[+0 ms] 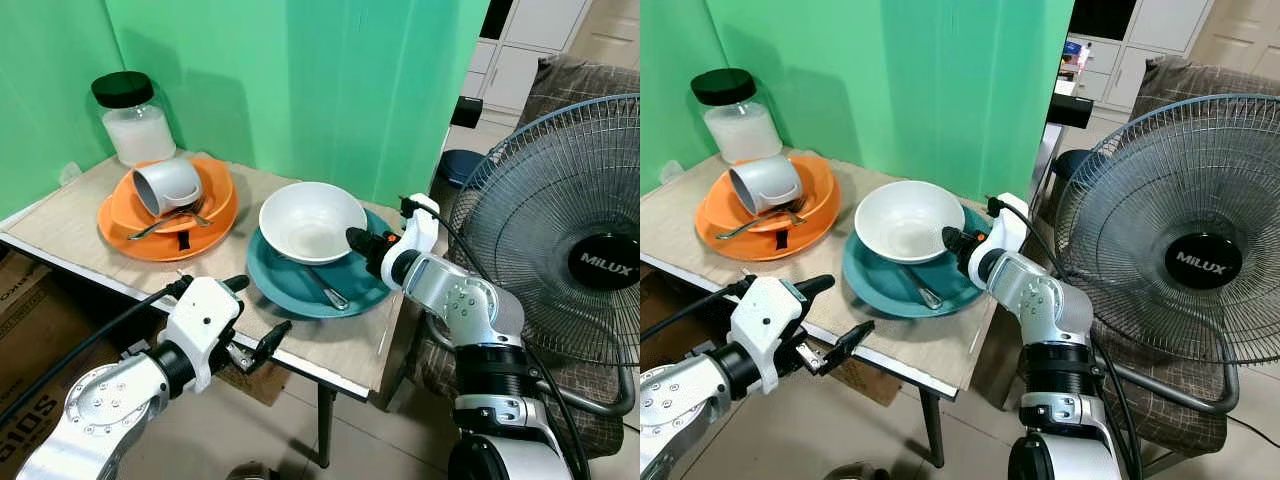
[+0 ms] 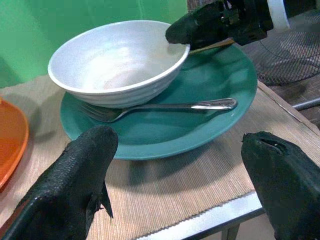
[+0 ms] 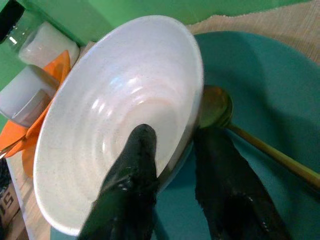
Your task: Setting the table
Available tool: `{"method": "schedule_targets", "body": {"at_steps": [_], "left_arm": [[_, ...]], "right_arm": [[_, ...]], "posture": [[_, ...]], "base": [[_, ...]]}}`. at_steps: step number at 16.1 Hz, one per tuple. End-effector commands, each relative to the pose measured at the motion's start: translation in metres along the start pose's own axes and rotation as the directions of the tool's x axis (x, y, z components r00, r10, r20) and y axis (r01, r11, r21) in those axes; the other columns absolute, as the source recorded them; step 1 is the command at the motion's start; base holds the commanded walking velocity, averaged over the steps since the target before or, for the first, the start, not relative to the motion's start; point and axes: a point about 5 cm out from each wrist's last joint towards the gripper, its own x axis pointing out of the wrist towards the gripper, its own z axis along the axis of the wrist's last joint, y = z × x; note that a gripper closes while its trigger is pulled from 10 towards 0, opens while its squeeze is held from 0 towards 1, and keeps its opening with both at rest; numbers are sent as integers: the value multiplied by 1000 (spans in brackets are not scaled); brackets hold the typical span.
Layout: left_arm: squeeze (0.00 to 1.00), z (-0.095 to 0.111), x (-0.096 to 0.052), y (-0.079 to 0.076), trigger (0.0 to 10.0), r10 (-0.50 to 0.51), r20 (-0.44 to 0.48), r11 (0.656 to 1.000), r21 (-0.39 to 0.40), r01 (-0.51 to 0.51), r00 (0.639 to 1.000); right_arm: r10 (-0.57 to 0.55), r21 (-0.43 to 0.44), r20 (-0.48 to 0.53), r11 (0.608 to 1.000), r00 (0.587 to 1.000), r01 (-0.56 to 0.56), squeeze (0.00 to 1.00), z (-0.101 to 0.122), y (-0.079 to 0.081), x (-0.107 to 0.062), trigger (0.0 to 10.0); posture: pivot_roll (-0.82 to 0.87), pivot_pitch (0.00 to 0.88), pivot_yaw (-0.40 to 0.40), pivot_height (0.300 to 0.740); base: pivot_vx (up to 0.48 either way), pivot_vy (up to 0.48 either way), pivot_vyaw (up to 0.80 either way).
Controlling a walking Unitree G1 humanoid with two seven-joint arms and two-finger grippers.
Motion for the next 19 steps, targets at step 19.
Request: {"method": "schedule_targets", "body": {"at_steps": [19], "left_arm": [[0,2,8,8,10000,74,33,996,40,-75,997]], "right_arm": [[99,75,282,989,954,-125,0,47,19,-13,0]], "posture": [[96,0,-21,740]], "base": [[0,0,0]]}}
